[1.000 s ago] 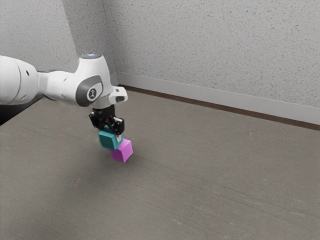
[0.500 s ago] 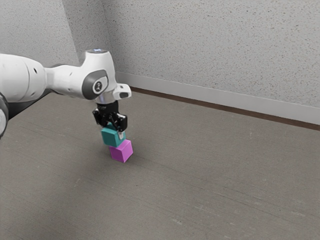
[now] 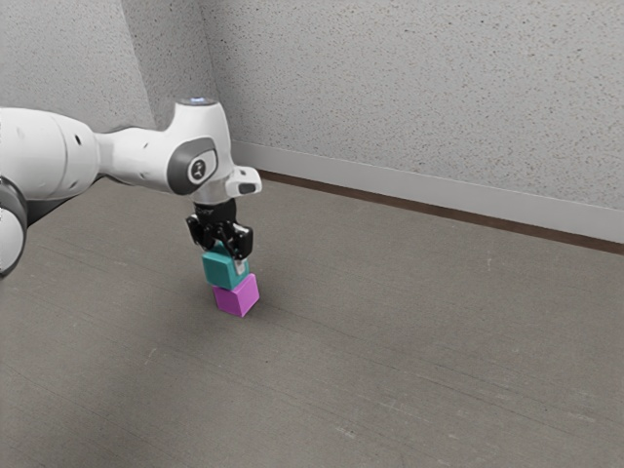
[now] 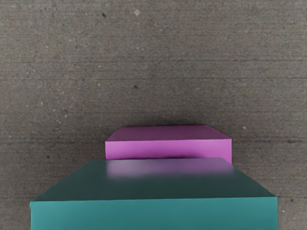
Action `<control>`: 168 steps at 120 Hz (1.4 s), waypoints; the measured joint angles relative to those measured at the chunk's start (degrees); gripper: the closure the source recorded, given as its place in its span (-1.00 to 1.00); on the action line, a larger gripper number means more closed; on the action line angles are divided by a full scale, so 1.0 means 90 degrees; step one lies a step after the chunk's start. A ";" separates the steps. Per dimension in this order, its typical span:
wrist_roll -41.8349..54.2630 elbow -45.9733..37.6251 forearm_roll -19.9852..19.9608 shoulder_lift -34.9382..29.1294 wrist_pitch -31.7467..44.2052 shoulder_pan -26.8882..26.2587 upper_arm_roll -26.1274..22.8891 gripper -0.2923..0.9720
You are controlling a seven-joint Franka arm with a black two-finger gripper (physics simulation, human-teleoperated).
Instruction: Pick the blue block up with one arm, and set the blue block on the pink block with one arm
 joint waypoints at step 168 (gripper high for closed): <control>0.0296 0.0116 -0.0091 0.0086 0.0134 -0.0035 -0.0083 -0.47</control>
